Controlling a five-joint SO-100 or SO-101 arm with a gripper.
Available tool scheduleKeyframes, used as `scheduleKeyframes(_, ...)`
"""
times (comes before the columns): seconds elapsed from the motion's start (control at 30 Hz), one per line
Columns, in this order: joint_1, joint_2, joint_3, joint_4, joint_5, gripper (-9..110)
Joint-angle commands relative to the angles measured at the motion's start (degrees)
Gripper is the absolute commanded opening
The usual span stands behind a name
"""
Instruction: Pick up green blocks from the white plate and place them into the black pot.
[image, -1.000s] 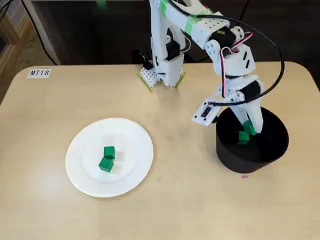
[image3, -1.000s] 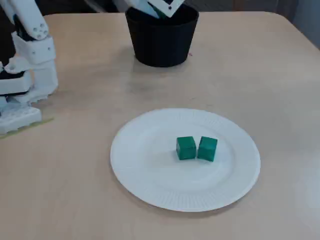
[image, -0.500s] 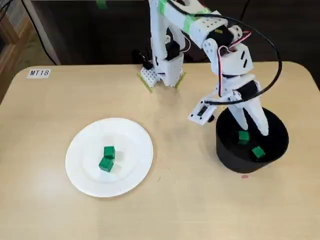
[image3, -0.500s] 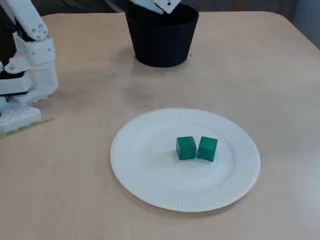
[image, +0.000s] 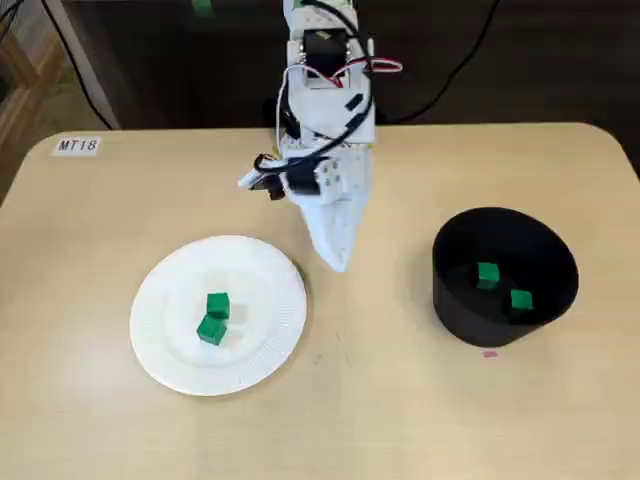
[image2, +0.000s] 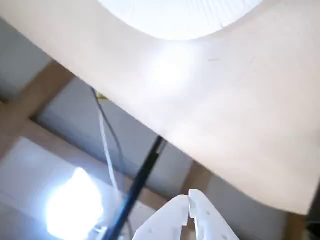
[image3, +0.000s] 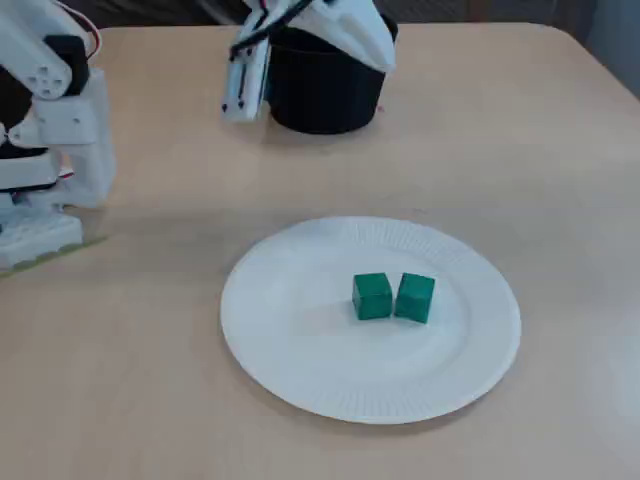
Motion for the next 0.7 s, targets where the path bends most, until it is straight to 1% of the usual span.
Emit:
scheduleKeyframes(0.0,4.75,5.45,13.18,-15.03,5.80,-3)
scheduleKeyframes(0.1,10.55,4.66,10.20,-5.98,2.64,-3)
scheduleKeyframes(0.23,14.68,-7.73,-8.17,16.26,-5.19,-3)
scheduleKeyframes(0.37,17.67,-15.56,-19.69,26.89,-9.84,-3)
scheduleKeyframes(0.5,21.88,-18.90,-21.80,33.57,-7.82,-3)
scheduleKeyframes(0.67,24.70,-23.03,-22.24,39.55,1.58,-3)
